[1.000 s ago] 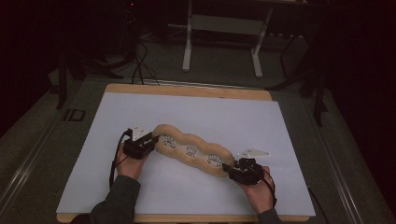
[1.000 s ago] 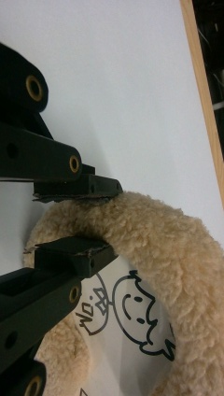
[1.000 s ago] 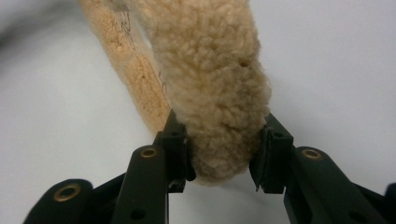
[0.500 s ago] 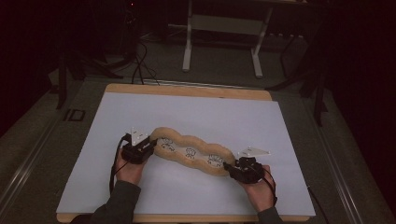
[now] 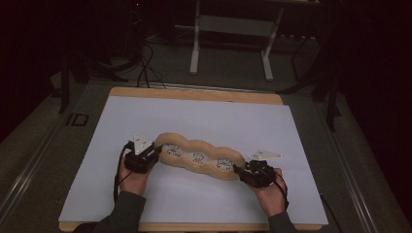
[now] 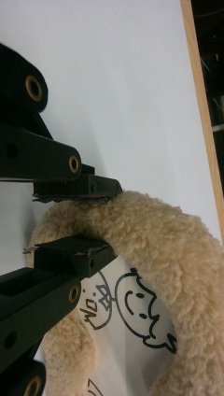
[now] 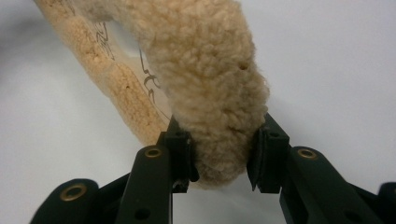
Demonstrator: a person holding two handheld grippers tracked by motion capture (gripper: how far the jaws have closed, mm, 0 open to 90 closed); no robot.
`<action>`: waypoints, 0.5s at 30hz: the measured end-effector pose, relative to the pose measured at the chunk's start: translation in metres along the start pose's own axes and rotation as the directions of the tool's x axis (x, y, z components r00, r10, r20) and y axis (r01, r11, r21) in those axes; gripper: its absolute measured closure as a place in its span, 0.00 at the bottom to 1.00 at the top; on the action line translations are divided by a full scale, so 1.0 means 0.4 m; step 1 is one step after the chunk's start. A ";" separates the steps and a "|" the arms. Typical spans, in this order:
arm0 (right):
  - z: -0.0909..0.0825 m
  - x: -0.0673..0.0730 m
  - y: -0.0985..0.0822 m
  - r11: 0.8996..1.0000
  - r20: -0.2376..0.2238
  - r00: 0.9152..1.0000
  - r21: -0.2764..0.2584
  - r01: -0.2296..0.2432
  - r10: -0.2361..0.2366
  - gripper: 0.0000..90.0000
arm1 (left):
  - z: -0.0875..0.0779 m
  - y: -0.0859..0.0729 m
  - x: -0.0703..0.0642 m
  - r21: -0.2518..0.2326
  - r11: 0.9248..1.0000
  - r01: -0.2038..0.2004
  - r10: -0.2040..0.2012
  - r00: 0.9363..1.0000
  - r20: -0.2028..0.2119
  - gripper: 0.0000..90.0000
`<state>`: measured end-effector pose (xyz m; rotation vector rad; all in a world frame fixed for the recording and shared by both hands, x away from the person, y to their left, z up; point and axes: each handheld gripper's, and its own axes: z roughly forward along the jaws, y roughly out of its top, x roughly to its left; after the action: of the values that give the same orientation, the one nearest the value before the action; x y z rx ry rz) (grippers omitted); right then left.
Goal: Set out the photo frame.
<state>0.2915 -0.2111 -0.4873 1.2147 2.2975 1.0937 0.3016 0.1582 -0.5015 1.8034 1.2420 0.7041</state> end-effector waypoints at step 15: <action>0.008 -0.009 0.031 0.999 -0.011 1.000 -0.035 -0.007 0.006 0.71 | -0.015 0.014 -0.003 -0.015 0.999 0.033 -0.034 0.998 -0.056 0.81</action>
<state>0.3023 -0.2081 -0.4801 1.2068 2.2739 1.1407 0.2992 0.1581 -0.4938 1.7578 1.2975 0.7474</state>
